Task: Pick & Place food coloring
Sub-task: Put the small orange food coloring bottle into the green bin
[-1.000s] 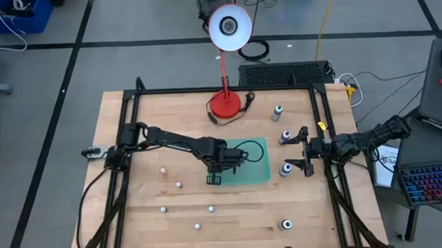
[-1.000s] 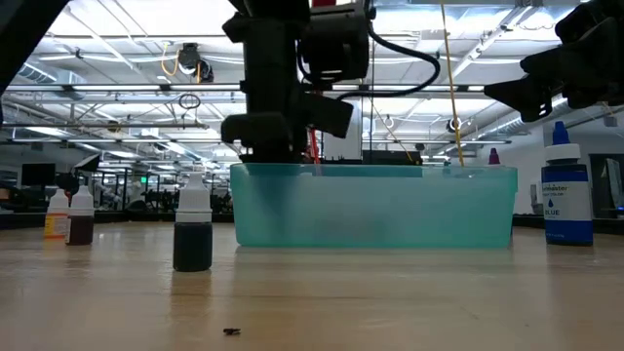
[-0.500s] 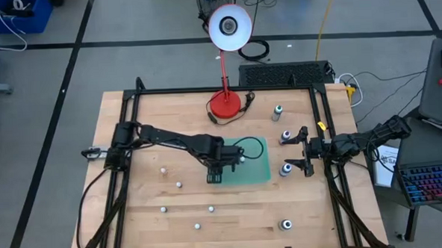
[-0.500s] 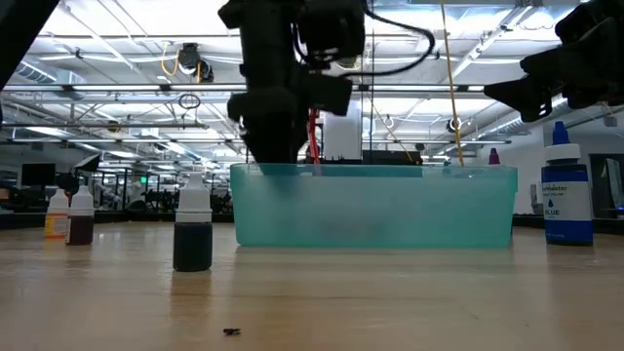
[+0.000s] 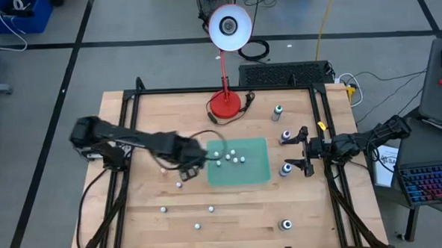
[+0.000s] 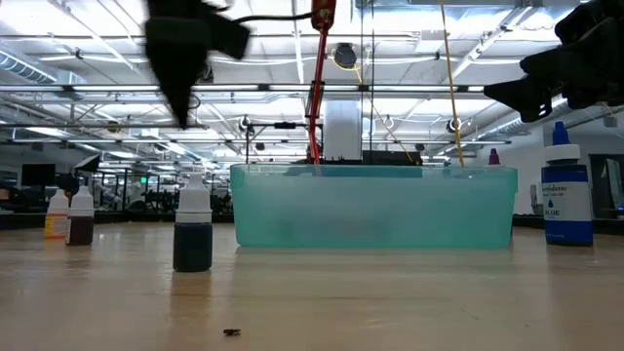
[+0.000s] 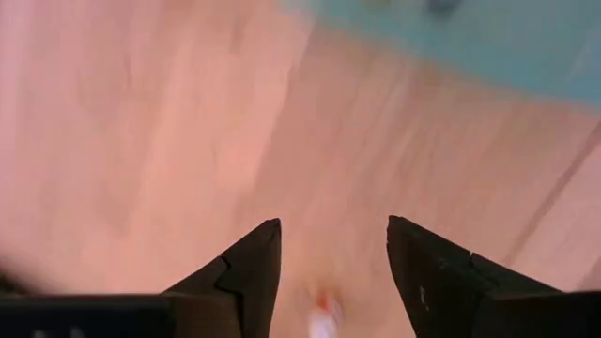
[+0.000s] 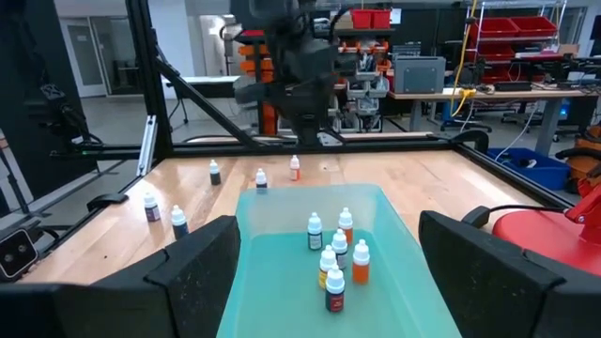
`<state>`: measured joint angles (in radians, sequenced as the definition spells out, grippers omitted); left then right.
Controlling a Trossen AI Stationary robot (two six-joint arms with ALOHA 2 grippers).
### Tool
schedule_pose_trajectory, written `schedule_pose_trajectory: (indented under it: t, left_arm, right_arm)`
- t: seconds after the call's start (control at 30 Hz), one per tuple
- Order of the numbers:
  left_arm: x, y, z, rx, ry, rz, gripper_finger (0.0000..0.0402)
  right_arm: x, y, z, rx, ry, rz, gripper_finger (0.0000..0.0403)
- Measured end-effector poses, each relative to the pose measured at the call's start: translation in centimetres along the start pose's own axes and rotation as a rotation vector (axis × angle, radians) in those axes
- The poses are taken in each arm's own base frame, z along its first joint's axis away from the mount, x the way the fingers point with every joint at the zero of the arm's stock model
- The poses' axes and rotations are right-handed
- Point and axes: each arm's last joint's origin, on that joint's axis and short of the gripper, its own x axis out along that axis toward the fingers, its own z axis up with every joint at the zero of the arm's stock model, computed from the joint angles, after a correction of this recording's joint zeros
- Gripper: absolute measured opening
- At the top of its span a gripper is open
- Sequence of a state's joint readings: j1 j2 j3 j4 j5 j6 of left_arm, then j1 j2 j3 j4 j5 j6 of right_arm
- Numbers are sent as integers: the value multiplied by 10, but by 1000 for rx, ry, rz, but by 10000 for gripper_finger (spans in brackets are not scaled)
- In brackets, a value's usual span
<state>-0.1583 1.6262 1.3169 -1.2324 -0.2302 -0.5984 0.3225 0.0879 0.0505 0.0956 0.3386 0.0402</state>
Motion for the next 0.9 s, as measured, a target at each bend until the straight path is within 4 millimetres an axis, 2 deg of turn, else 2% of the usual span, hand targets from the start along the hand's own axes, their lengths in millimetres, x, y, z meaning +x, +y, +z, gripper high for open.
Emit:
schedule_pose_trajectory:
  t: [0.1,0.2,0.3,0.43,0.57,0.9]
  left_arm:
    - [9,11,-27,-223,44,-45,187]
    - [20,19,-46,-463,100,-81,187]
    - [31,25,-61,-581,166,-65,187]
    - [49,28,-74,-628,248,-30,186]
    - [61,29,-78,-636,290,-62,186]
    - [78,29,-84,-610,278,-85,186]
  right_arm:
    - [0,0,0,0,0,0,313]
    - [0,0,0,0,0,0,313]
    - [0,0,0,0,0,0,313]
    - [0,0,0,0,0,0,313]
    - [0,0,0,0,0,0,313]
    - [0,0,0,0,1,0,313]
